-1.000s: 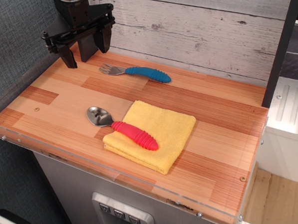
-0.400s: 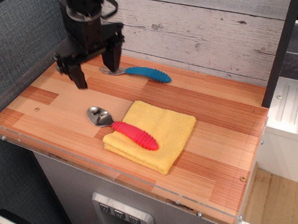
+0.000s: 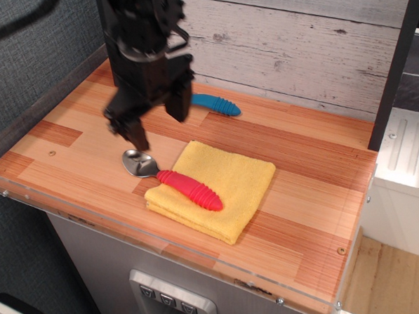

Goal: Remove the red spatula from the cloth and keep it aside

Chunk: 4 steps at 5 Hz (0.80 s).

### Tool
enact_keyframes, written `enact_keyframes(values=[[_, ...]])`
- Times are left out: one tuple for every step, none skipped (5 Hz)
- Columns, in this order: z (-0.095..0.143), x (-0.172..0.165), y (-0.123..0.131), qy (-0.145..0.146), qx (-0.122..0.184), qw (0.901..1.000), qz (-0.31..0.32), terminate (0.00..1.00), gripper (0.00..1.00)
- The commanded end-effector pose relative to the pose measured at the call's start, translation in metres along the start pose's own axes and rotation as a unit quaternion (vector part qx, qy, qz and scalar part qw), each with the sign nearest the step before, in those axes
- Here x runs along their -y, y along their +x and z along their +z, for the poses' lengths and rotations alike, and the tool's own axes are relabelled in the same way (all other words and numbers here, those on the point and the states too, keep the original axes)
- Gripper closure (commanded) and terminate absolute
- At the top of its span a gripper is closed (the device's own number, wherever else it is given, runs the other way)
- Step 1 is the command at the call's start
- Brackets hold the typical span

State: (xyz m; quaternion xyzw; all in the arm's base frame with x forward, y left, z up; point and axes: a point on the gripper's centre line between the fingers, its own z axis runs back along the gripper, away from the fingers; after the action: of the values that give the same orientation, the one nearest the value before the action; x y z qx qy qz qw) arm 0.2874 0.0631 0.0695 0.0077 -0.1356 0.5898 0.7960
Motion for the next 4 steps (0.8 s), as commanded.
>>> enact_keyframes(values=[[0.005, 0.017, -0.033, -0.062, -0.008, 0.9968, 0.05, 0.0, 0.0], [-0.001, 0.02, -0.049, -0.073, -0.03, 0.9956, 0.05, 0.0, 0.0], [-0.01, 0.016, -0.055, -0.048, -0.044, 0.9956, 0.066, 0.0, 0.0], [-0.01, 0.007, -0.051, -0.025, -0.044, 0.9956, 0.079, 0.0, 0.0]])
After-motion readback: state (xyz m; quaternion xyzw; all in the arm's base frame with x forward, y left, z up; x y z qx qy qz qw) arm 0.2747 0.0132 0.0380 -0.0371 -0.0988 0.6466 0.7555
